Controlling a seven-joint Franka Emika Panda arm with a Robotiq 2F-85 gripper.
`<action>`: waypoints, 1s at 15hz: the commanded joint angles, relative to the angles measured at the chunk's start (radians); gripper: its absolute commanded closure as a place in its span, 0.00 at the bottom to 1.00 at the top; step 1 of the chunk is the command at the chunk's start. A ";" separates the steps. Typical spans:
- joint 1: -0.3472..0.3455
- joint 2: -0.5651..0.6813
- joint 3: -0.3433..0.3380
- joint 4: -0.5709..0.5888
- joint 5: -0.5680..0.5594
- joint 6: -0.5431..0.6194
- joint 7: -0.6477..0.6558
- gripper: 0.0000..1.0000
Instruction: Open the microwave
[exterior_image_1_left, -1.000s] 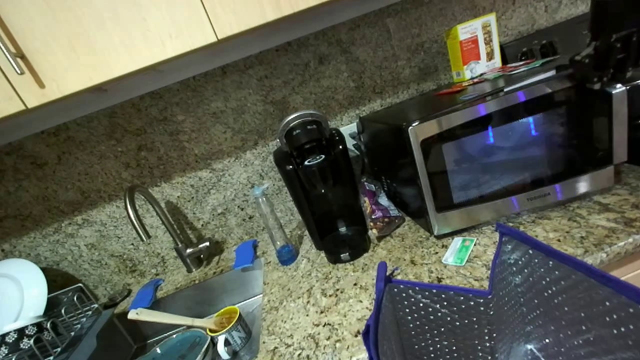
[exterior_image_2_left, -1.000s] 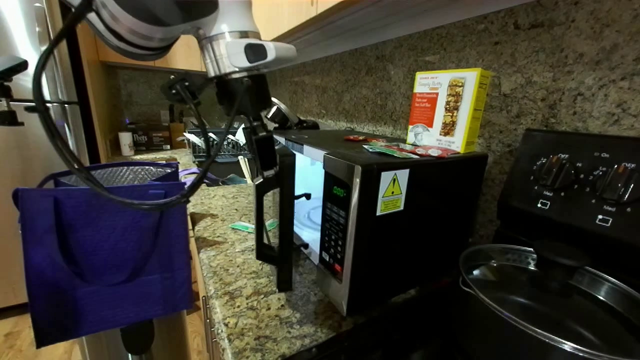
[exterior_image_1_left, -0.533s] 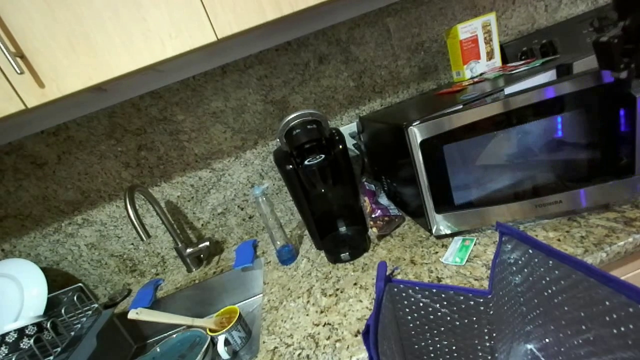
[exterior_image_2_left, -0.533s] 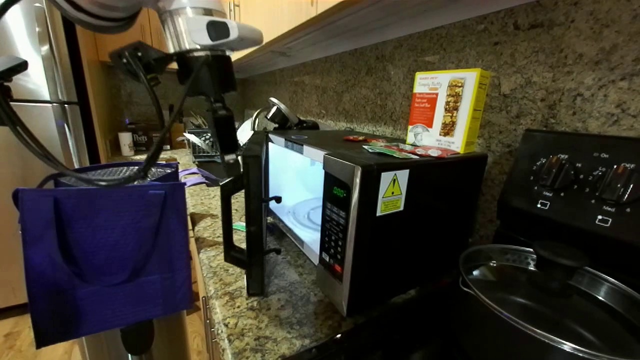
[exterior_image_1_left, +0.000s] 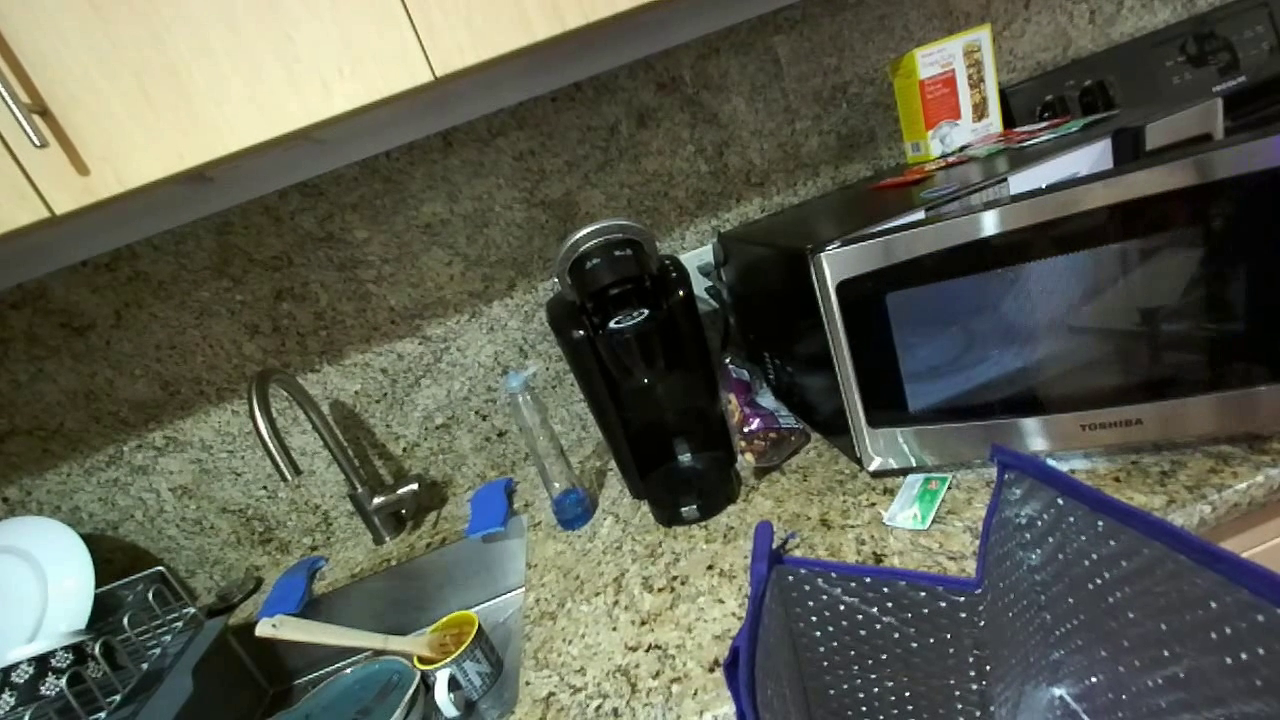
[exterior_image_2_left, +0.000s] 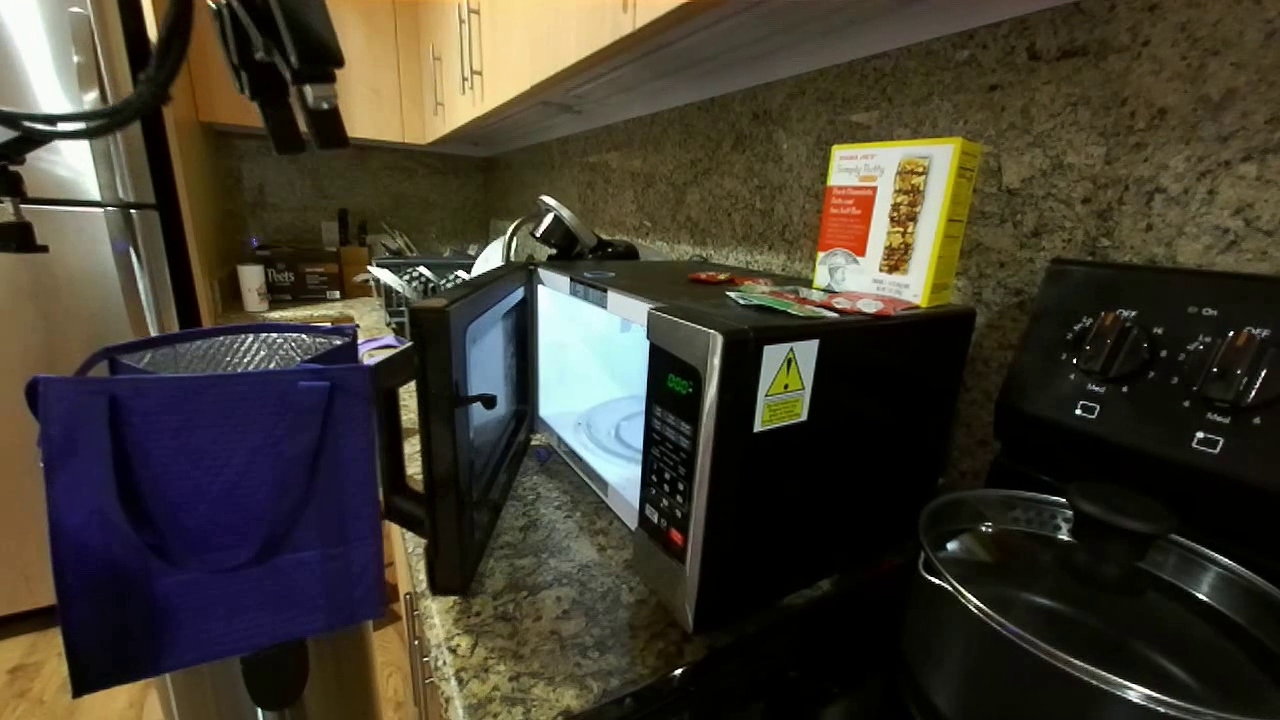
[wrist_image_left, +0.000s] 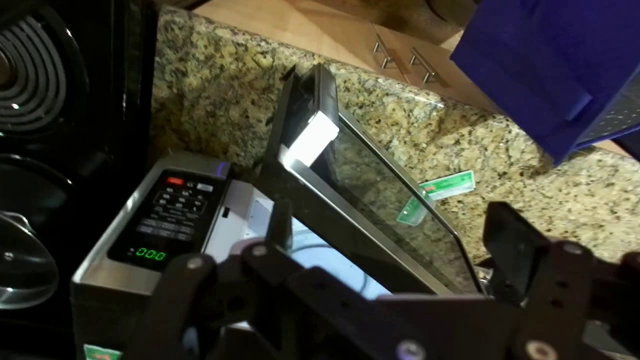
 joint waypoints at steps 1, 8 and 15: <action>0.045 0.004 -0.072 0.026 0.102 0.033 -0.202 0.00; 0.084 0.231 -0.167 0.201 0.234 -0.047 -0.490 0.00; 0.030 0.469 -0.098 0.351 0.167 -0.050 -0.440 0.00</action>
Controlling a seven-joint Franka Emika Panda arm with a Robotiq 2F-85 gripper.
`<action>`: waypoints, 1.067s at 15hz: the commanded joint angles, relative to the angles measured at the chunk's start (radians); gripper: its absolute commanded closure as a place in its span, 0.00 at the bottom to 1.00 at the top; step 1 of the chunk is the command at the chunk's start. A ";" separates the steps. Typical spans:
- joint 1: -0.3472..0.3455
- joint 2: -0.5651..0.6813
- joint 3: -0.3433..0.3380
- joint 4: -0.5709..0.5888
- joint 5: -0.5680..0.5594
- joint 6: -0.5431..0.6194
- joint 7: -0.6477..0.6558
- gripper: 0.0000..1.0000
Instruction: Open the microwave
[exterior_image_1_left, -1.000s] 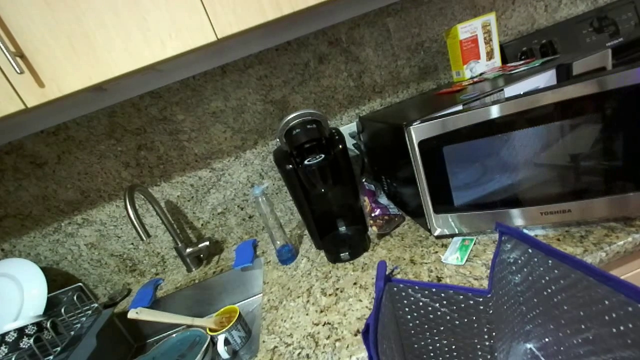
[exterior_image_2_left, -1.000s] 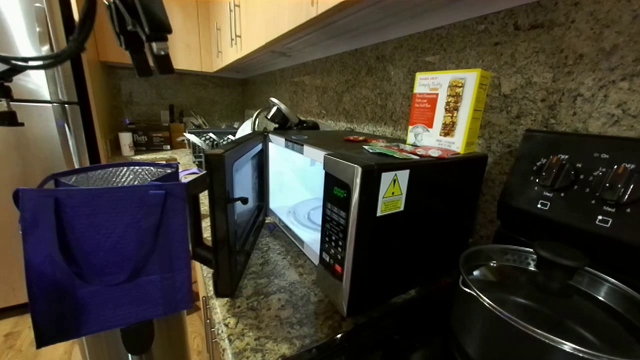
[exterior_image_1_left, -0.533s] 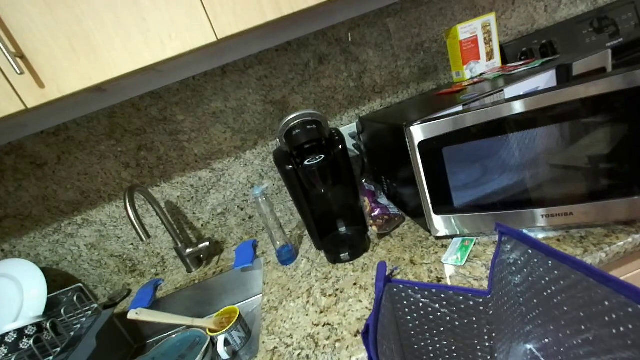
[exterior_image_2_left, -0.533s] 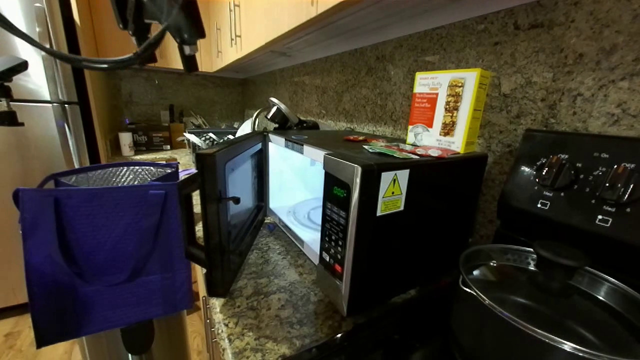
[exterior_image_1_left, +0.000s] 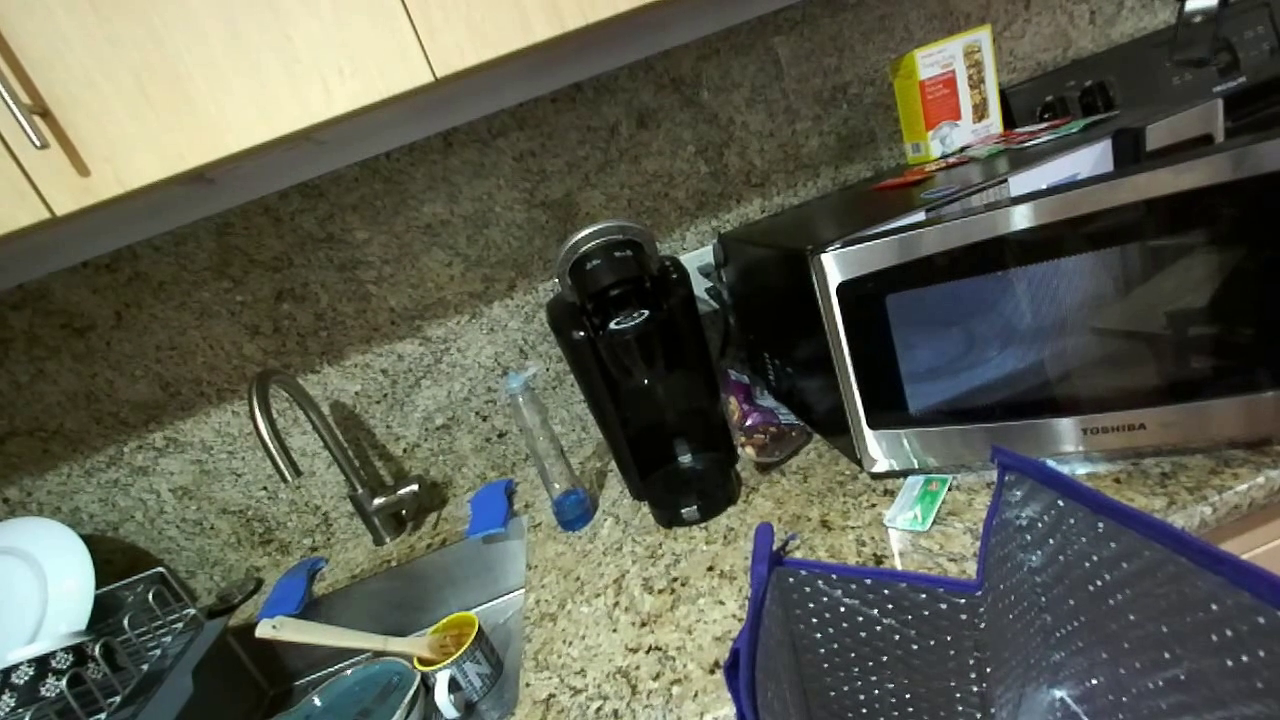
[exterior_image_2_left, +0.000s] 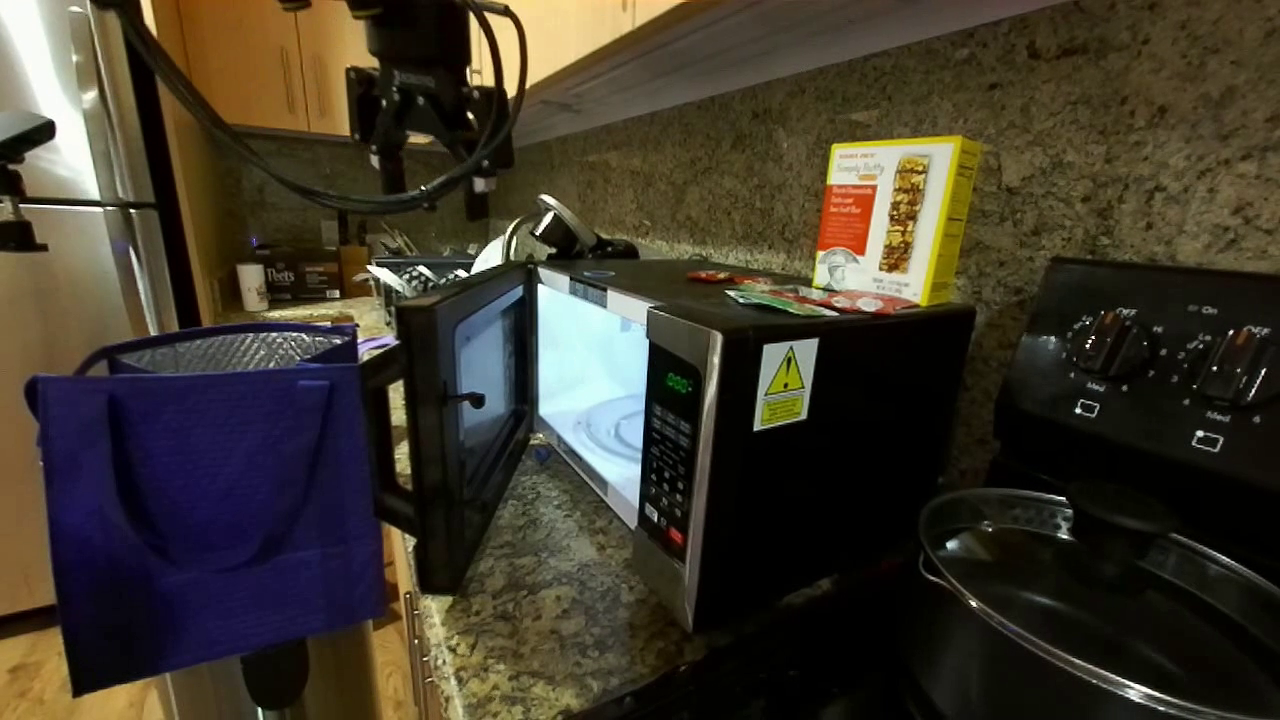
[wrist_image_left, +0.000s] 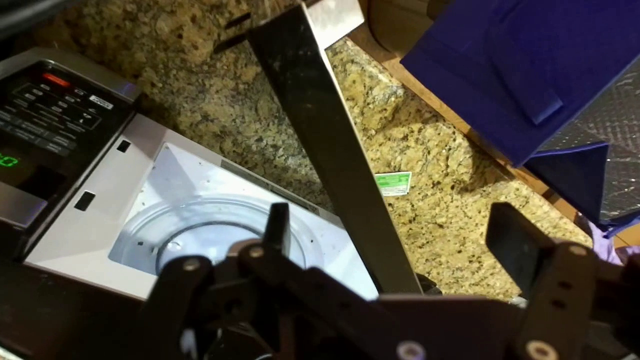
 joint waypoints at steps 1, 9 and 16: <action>-0.044 0.117 0.056 0.093 -0.052 -0.027 0.023 0.00; -0.073 0.201 0.114 0.121 -0.143 -0.059 0.074 0.00; -0.075 0.172 0.136 0.094 -0.083 -0.156 0.059 0.00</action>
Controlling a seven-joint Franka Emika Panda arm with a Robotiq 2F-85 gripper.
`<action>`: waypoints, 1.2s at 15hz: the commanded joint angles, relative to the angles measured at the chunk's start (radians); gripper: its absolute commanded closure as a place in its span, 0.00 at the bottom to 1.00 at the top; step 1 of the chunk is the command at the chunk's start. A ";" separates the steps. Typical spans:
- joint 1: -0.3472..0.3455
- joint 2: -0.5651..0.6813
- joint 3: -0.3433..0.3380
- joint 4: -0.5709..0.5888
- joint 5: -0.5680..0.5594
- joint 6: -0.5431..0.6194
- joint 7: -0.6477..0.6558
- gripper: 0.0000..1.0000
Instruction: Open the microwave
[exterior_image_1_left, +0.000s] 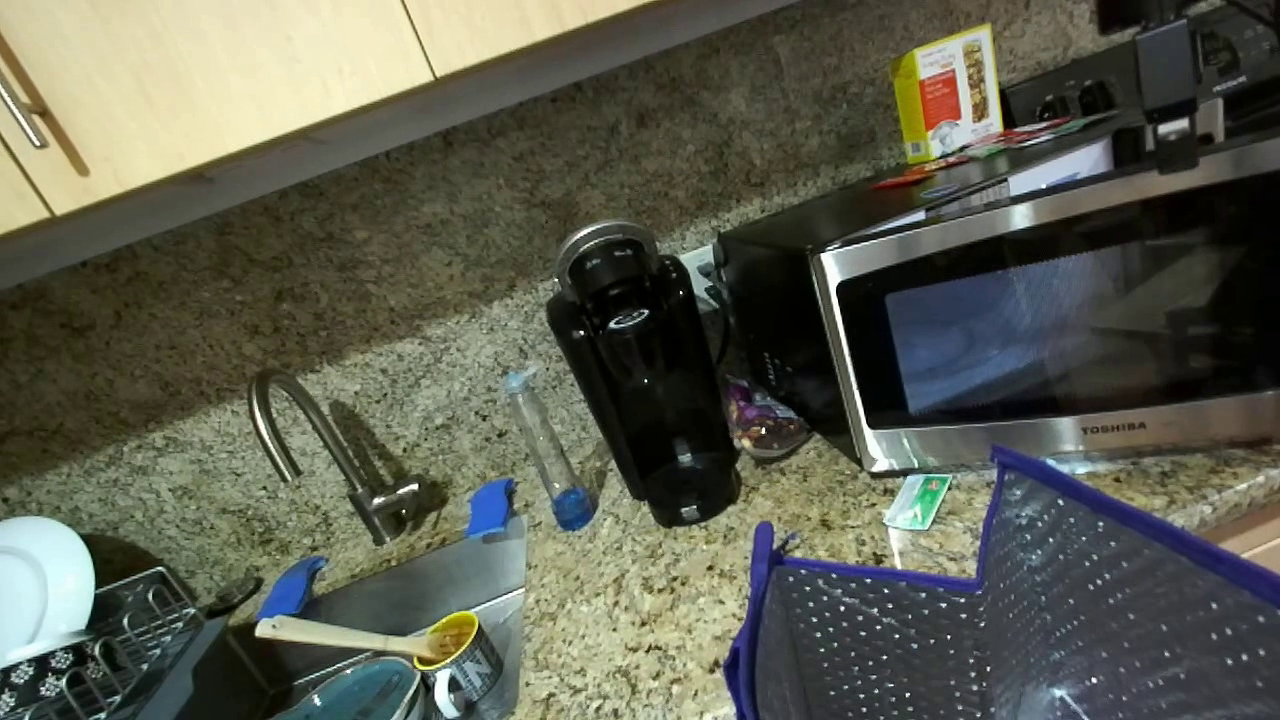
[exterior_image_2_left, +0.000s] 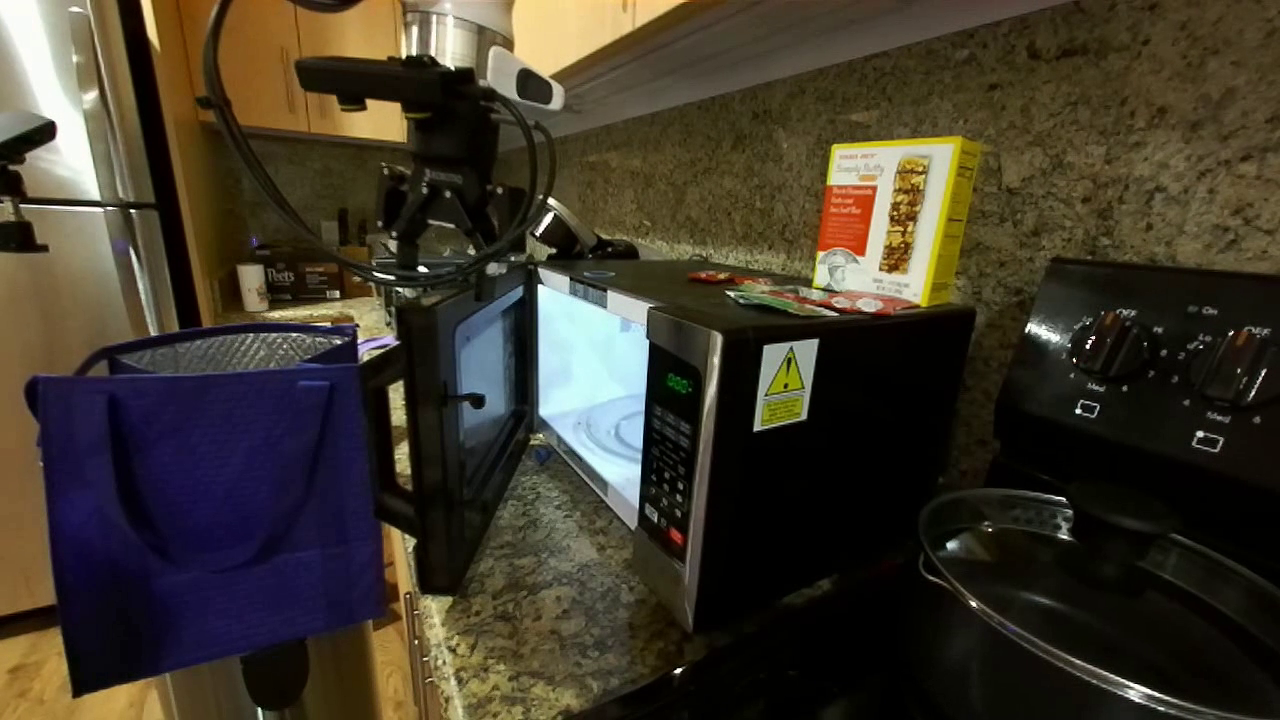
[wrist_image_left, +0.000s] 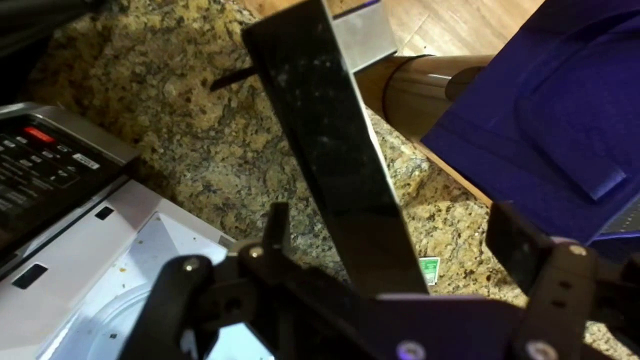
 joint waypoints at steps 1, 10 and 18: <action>-0.020 -0.026 0.032 -0.007 0.035 -0.067 0.001 0.00; -0.017 -0.102 0.050 -0.040 0.181 -0.189 -0.054 0.00; -0.038 -0.200 0.018 -0.165 0.238 -0.077 0.003 0.00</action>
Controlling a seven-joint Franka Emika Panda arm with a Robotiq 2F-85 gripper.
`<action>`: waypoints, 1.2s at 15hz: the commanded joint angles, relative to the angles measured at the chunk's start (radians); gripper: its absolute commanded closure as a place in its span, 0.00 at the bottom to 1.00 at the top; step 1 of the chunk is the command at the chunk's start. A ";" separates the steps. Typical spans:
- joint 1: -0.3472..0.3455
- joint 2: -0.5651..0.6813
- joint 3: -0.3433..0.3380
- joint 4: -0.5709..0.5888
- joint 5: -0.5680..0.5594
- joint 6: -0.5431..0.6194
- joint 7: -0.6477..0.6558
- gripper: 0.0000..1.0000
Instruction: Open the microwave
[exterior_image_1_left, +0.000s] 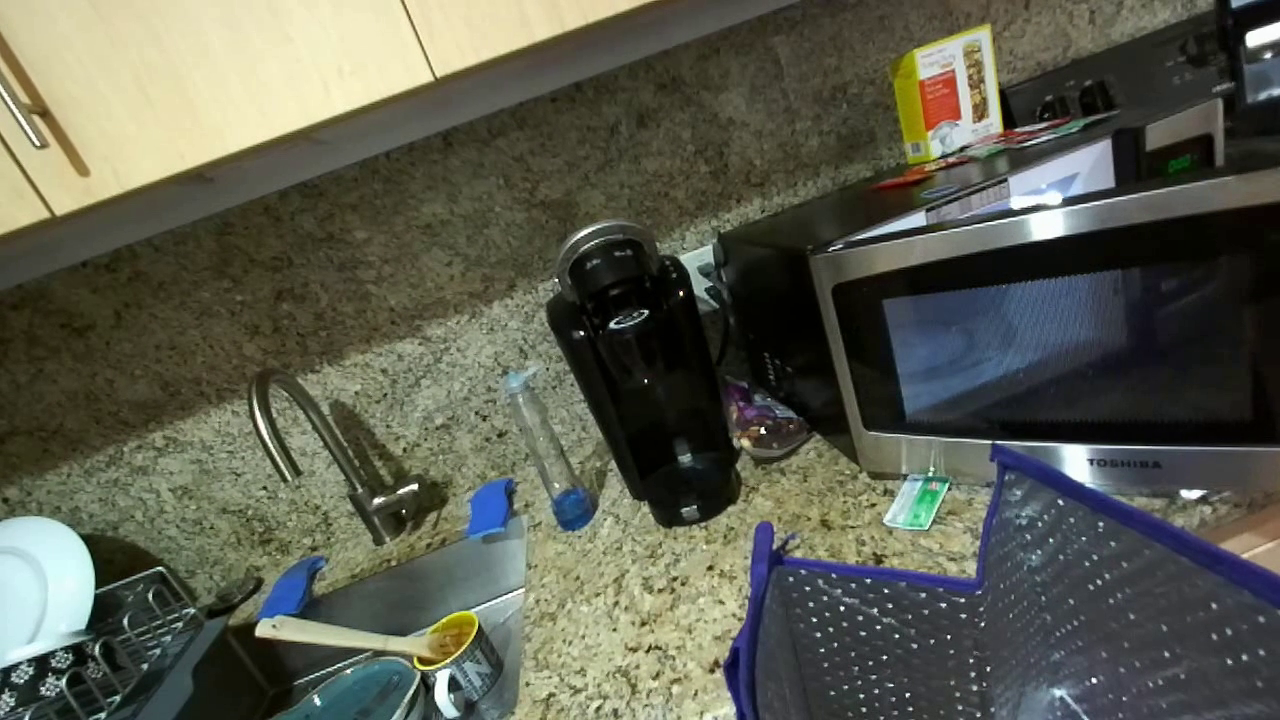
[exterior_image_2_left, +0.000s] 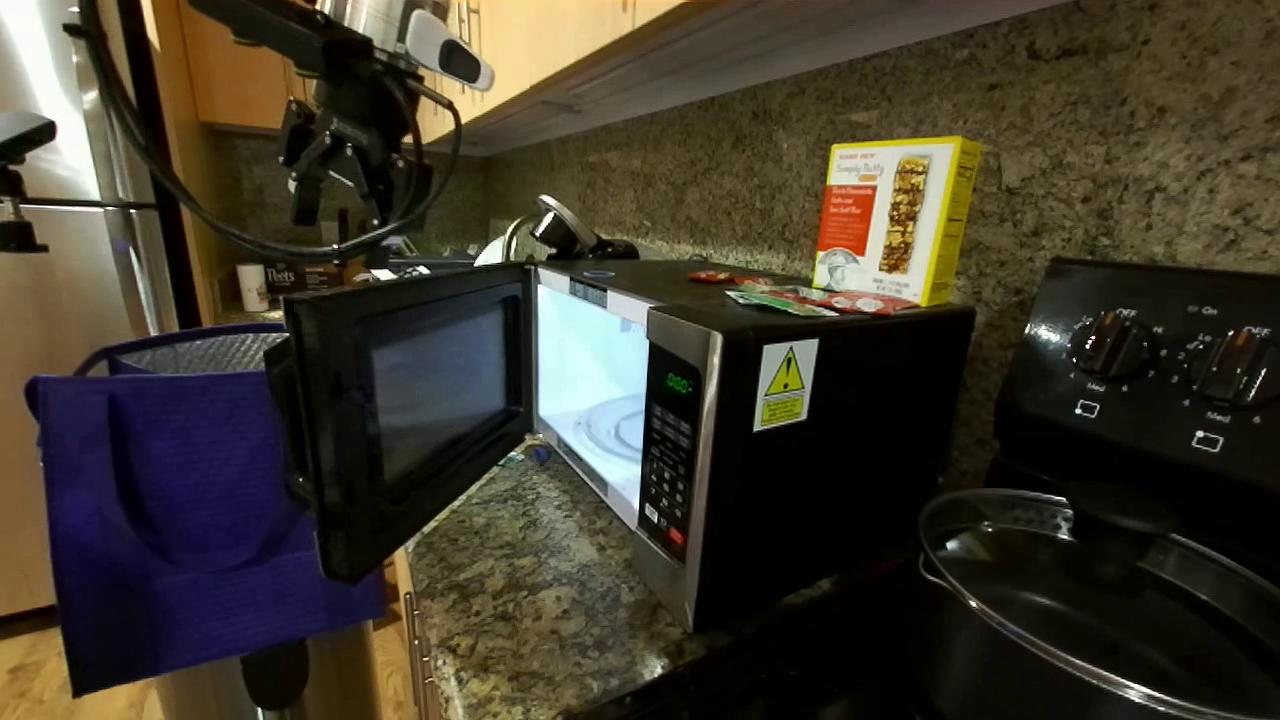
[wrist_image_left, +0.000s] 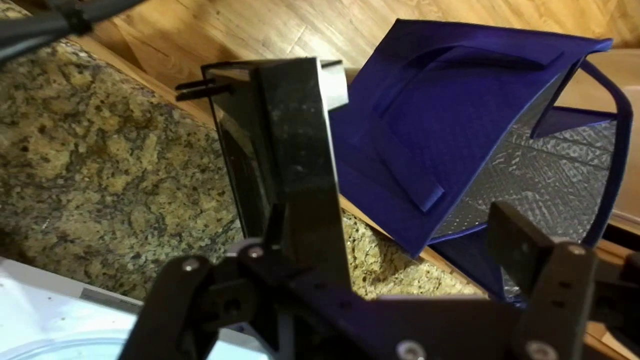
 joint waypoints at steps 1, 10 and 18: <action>-0.020 -0.056 0.001 -0.085 0.006 0.105 0.026 0.00; 0.009 -0.046 0.031 -0.160 0.032 0.158 0.109 0.00; 0.069 -0.030 0.048 -0.127 0.273 0.017 -0.045 0.00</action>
